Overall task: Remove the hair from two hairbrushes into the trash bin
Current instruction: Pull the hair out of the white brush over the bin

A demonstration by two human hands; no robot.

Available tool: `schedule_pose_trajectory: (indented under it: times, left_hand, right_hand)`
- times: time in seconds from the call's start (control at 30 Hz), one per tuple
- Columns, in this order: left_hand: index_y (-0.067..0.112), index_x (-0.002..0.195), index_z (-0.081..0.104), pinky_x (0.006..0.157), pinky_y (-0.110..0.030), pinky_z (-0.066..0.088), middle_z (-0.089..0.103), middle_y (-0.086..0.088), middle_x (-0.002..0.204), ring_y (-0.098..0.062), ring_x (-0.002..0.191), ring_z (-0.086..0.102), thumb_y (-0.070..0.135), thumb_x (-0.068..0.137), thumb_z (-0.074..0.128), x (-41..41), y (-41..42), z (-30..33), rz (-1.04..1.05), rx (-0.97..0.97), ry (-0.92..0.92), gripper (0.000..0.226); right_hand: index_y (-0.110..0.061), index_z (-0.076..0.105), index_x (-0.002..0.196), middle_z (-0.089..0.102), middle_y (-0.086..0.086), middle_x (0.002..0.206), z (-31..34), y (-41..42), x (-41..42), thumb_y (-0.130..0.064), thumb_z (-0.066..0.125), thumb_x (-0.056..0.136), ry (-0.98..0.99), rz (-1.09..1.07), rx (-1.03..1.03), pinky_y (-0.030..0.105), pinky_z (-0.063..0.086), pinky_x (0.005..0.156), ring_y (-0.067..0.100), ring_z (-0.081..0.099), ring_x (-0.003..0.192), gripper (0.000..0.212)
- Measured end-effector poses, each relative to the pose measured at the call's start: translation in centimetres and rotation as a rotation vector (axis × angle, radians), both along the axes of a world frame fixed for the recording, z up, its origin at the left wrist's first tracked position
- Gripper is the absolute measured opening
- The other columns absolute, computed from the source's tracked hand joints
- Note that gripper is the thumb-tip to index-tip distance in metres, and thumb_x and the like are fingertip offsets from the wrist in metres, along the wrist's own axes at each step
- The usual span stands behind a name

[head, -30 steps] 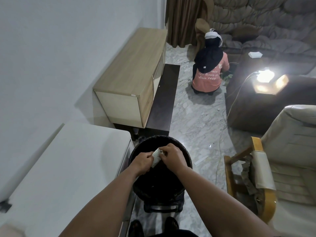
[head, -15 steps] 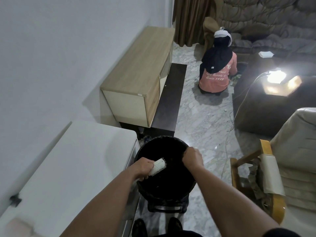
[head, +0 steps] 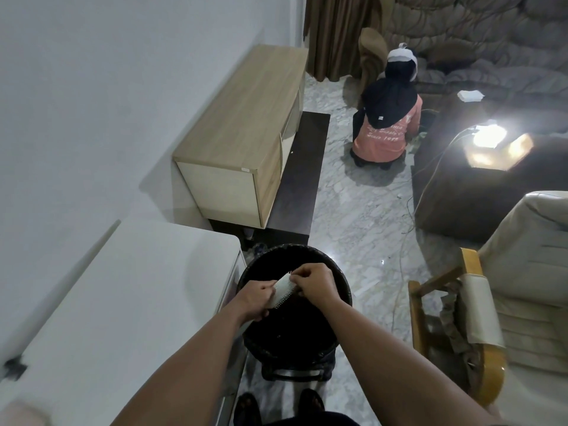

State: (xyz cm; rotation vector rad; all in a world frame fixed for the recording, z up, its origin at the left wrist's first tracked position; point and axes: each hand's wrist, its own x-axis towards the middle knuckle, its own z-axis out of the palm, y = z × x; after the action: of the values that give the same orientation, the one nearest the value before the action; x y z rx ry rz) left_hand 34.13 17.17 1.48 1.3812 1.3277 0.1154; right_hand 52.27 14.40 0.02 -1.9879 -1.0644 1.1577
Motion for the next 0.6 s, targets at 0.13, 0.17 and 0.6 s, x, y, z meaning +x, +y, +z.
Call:
schedule_pose_trajectory:
  times: [0.13,0.17,0.6]
  left_hand:
    - [0.027,0.137,0.068,0.041,-0.022,0.036,0.058,-0.007,0.072,-0.008,0.042,0.048,0.012,0.107,0.04,0.5,-0.3,0.4,-0.029,-0.003,-0.036,0.043]
    - [0.028,0.134,0.069,0.041,-0.022,0.036,0.057,-0.007,0.071,-0.009,0.042,0.048,0.012,0.106,0.04,0.6,-0.4,0.7,-0.028,0.001,-0.049,0.043]
    - [0.015,0.137,0.056,0.048,-0.028,0.049,0.065,-0.016,0.101,-0.021,0.068,0.062,0.018,0.105,0.037,-0.8,1.6,1.0,0.437,-0.06,-0.162,0.037]
  right_hand:
    - [-0.02,0.08,0.083,0.076,-0.003,0.083,-0.4,0.1,0.7,-0.02,0.066,0.086,-0.182,-0.109,-0.09,0.028,0.056,0.073,0.018,0.071,0.078,0.014]
    - [-0.016,0.079,0.083,0.076,0.002,0.084,-1.2,0.2,1.6,-0.018,0.059,0.082,-0.19,-0.18,-0.133,0.028,0.057,0.074,0.023,0.072,0.079,0.02]
    - [-0.01,0.074,0.069,0.076,0.013,0.07,-7.2,1.5,8.9,-0.023,0.053,0.063,-0.083,-0.477,-0.246,0.045,0.067,0.07,0.034,0.075,0.065,0.026]
